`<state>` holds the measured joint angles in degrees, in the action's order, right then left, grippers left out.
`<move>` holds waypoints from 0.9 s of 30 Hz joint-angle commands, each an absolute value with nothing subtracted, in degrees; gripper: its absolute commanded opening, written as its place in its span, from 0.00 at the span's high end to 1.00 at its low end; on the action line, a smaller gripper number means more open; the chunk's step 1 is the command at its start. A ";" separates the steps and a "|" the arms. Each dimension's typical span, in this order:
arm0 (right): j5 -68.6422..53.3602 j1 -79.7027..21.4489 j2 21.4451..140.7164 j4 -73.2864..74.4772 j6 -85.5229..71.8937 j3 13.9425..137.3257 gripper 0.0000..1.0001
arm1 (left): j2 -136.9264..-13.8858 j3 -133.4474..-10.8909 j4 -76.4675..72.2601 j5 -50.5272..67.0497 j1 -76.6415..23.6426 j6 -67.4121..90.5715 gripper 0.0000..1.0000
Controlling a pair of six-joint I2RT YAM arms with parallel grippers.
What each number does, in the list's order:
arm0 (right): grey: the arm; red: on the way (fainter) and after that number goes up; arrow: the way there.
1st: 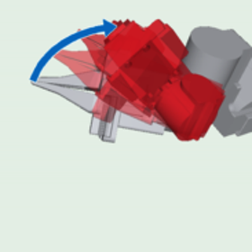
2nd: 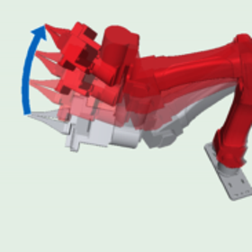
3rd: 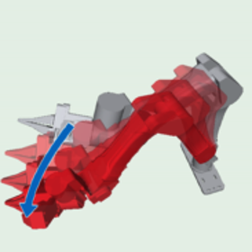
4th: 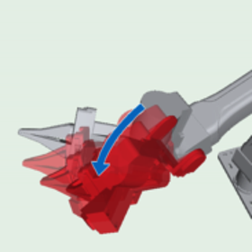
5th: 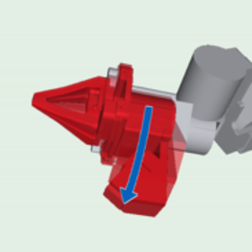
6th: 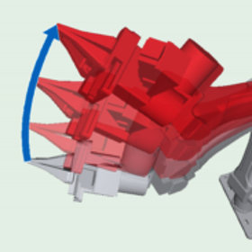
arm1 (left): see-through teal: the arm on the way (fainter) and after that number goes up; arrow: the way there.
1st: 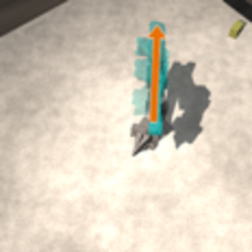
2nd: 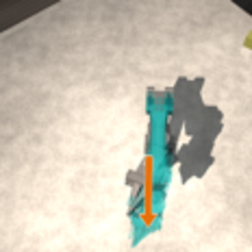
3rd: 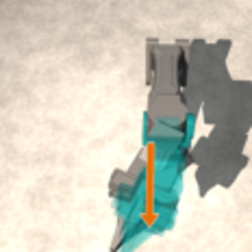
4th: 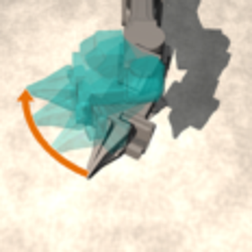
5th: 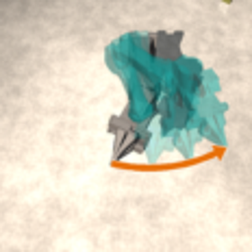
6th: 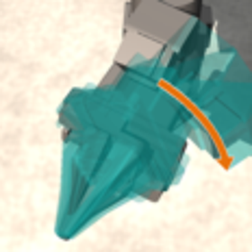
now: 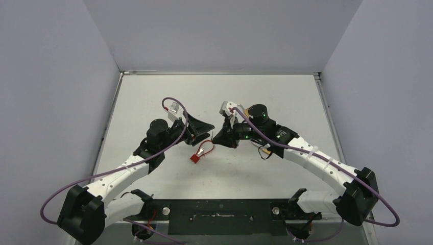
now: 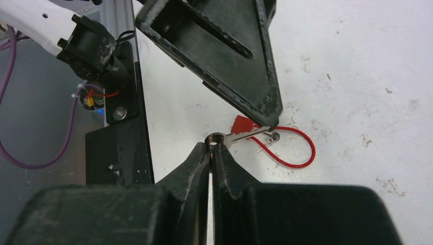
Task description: Unlock with the key
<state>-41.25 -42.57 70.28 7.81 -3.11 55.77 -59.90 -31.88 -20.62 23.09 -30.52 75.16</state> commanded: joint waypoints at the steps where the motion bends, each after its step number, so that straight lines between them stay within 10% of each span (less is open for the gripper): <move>1: -44.79 -43.37 71.71 7.85 1.21 58.77 1.00 | -62.23 -32.12 -26.72 27.86 -30.15 77.61 0.32; 18: -45.26 -44.38 74.59 10.08 3.47 61.22 1.00 | -62.73 -34.63 -15.21 26.50 -30.23 68.52 0.60; 27: -44.96 -44.48 75.14 10.86 3.88 61.56 1.00 | -63.68 -35.54 -17.00 28.27 -30.16 67.79 0.99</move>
